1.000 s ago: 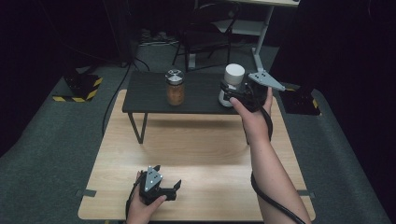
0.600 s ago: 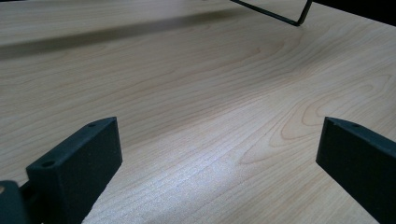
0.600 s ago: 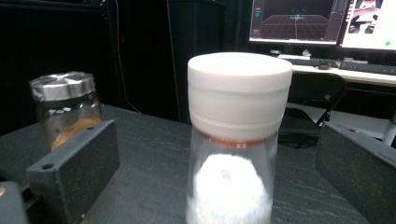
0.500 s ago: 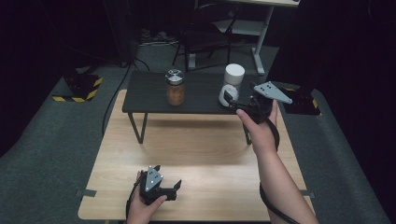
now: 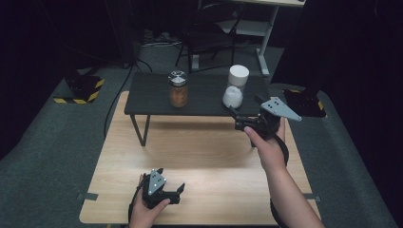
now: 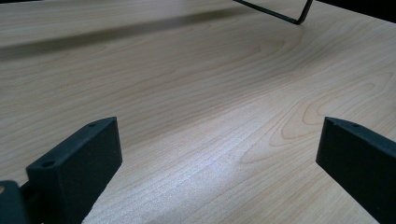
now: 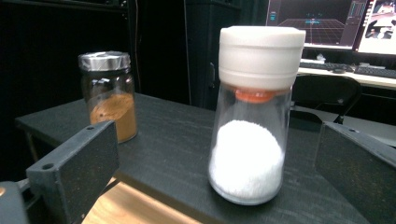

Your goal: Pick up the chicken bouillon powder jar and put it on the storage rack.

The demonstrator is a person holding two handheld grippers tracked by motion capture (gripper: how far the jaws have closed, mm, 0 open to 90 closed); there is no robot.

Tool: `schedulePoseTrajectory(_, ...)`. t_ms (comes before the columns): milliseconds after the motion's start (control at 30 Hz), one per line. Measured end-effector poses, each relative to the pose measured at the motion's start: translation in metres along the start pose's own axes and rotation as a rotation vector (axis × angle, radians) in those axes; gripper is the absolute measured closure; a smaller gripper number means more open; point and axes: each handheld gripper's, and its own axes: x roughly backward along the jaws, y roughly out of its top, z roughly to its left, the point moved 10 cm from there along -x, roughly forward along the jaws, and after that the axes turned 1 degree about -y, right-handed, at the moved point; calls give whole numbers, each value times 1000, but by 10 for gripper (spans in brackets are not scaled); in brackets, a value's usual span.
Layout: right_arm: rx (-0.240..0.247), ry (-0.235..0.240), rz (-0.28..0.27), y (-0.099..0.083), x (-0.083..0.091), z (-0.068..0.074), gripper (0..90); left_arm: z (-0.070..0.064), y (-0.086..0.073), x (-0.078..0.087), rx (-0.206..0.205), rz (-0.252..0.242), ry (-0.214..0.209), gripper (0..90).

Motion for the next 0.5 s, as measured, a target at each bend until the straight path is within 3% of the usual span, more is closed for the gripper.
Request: schedulePoseTrajectory(500, 19, 47, -16, -29, 35, 7, 0, 0, 0, 0, -2, 1, 1, 4)
